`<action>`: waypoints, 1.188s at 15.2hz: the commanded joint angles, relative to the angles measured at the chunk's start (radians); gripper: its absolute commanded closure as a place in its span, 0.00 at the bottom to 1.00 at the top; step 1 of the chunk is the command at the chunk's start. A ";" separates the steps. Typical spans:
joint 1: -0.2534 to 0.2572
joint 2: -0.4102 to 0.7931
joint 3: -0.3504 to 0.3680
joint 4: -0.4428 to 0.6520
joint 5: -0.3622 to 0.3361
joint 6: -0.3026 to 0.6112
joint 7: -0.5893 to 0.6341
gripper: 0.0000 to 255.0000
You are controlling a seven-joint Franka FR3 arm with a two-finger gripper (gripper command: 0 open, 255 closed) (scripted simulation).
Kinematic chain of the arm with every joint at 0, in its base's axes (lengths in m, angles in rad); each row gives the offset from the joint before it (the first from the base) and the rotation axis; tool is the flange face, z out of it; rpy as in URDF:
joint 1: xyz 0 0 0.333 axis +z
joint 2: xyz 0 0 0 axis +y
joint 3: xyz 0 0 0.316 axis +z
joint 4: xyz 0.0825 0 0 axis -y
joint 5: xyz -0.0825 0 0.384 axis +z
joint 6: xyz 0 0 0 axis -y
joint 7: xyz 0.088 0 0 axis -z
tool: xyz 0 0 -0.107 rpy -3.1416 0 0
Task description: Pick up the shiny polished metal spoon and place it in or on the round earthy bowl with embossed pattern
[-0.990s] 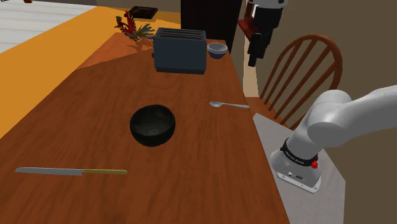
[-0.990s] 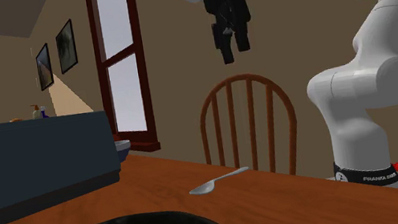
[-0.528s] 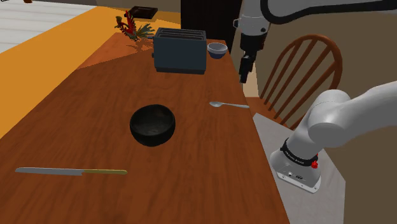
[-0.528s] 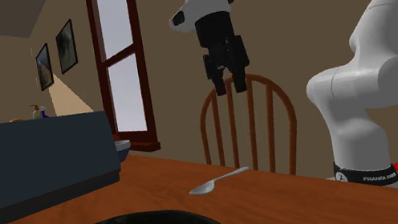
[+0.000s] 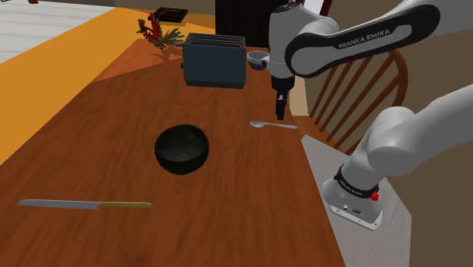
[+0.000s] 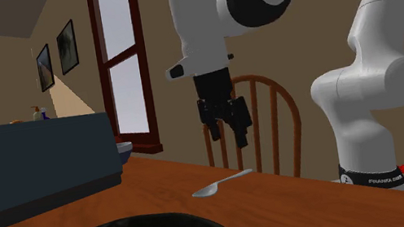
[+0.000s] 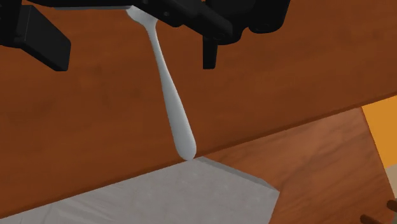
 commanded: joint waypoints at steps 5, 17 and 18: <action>-0.009 0.111 0.006 -0.054 -0.066 0.158 -0.021 0.00; -0.019 0.142 0.001 -0.095 -0.082 0.230 -0.013 0.00; -0.019 0.142 0.001 -0.095 -0.082 0.230 -0.013 0.00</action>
